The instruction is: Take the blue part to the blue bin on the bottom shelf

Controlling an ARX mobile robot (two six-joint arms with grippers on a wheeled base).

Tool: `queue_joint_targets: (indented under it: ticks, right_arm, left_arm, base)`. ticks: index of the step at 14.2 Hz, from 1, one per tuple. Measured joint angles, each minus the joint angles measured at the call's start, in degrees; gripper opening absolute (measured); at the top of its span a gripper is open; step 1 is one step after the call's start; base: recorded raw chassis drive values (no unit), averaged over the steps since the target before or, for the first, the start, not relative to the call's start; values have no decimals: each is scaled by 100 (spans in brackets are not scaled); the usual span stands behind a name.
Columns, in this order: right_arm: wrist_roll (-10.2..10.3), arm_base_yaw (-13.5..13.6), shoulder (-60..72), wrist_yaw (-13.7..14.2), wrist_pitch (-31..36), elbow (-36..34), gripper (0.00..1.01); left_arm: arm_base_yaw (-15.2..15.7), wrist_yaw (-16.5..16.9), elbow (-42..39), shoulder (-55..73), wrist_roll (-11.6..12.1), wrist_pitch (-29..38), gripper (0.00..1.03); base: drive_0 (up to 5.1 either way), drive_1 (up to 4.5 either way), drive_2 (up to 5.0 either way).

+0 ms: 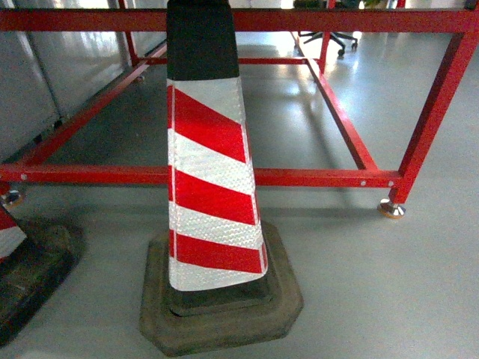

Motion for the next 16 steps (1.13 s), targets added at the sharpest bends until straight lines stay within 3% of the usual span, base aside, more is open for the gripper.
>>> queue_joint_targets:
  ticks: [16]
  right_arm:
    - [0, 0, 0, -2, 0, 0, 98]
  left_arm:
    - [0, 0, 0, 0, 0, 0, 98]
  base:
    - [0, 0, 0]
